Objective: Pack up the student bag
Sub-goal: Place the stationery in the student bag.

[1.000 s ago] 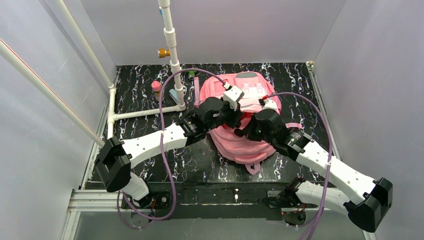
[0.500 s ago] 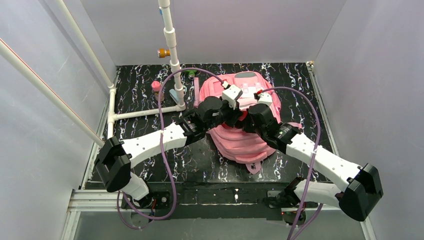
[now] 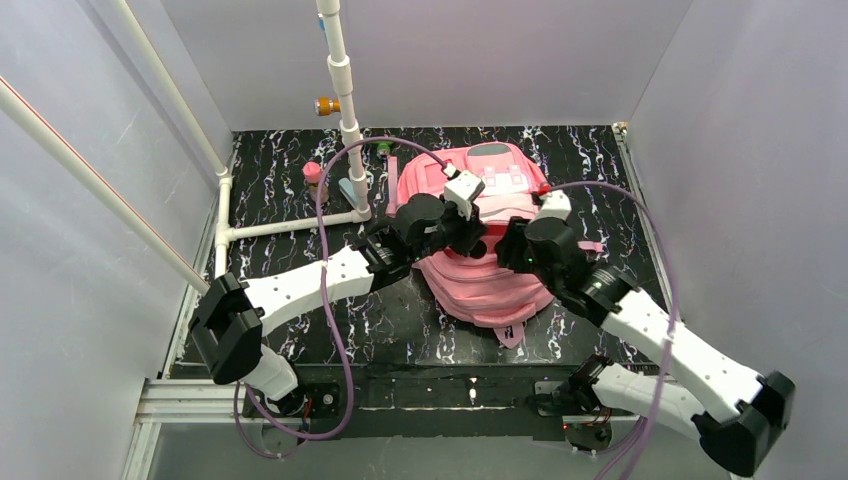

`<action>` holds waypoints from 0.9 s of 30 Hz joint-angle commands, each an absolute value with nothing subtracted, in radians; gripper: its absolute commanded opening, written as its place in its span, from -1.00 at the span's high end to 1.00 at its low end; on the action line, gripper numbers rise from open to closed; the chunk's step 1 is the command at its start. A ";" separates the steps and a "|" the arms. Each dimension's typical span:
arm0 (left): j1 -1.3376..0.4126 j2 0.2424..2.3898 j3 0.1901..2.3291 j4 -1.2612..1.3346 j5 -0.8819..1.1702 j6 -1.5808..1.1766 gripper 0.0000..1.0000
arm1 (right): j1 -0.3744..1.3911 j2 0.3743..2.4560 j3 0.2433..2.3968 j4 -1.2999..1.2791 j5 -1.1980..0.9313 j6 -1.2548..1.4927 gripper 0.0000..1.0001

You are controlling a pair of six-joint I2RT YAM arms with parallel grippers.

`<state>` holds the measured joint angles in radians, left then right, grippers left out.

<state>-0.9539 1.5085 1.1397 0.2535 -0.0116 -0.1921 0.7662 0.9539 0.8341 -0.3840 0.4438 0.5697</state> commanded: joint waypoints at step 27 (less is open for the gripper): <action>-0.244 1.028 0.825 -0.125 -0.485 -0.395 -0.79 | 0.761 0.810 1.070 -0.617 0.496 0.443 -0.54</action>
